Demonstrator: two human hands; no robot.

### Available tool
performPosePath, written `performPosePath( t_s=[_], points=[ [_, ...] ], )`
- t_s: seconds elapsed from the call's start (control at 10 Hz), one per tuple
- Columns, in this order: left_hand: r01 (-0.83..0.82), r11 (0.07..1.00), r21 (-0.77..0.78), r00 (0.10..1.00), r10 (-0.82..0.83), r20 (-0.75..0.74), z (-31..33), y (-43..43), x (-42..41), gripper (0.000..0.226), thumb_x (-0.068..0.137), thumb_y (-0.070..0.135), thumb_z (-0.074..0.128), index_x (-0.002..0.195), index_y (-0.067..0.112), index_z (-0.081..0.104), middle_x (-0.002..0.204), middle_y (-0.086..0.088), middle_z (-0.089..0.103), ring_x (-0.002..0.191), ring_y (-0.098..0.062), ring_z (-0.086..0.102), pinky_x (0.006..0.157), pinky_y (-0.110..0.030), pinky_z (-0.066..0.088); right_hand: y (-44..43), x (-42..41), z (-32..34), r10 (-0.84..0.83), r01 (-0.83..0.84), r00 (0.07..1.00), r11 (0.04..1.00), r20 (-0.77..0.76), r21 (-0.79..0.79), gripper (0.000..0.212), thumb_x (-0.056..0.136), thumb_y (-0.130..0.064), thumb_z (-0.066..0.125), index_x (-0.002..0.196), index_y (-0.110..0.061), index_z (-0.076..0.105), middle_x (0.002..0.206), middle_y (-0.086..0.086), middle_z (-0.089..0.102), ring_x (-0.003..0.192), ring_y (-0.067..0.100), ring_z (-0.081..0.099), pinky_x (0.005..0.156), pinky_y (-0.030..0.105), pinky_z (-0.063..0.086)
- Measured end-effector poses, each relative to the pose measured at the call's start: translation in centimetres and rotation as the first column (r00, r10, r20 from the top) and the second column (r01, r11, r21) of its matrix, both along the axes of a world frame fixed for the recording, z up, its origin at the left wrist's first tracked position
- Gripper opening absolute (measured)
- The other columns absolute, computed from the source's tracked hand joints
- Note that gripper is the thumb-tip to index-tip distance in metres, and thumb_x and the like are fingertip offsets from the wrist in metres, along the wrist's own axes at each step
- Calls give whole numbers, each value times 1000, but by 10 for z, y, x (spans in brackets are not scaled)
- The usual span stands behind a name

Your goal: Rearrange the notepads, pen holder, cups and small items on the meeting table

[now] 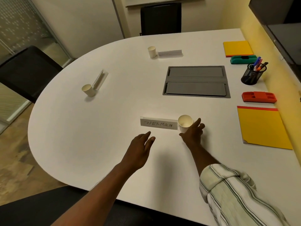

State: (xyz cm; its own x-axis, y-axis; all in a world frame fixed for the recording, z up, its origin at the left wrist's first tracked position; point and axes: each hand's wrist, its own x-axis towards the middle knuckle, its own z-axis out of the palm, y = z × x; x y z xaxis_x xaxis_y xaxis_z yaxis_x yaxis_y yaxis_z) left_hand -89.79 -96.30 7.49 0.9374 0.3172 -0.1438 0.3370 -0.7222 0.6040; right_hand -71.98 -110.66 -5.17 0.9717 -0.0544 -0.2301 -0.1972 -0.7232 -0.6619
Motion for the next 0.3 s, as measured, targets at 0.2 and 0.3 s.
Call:
performPosePath(
  t_s=[0.2, 0.3],
  points=[
    [28, 998, 49, 999, -29, 19, 35, 0, -16, 52, 99, 42, 33, 143, 15, 38, 140, -4, 48, 131, -18, 40, 108, -30, 32, 4, -29, 33, -239, 205, 966, 939, 96, 277, 115, 65, -29, 86, 147, -10, 8, 146, 19, 14, 122, 38, 36, 92, 48, 49],
    [43, 994, 104, 997, -50, 61, 58, 2, -30, 52, 100, 42, 32, 144, 16, 36, 137, -5, 49, 127, -18, 42, 106, -30, 33, 11, -55, 57, -308, 203, 914, 911, 265, 359, 98, 69, -32, 82, 141, -10, 19, 139, 18, 23, 117, 38, 39, 84, 50, 53]
  ],
)
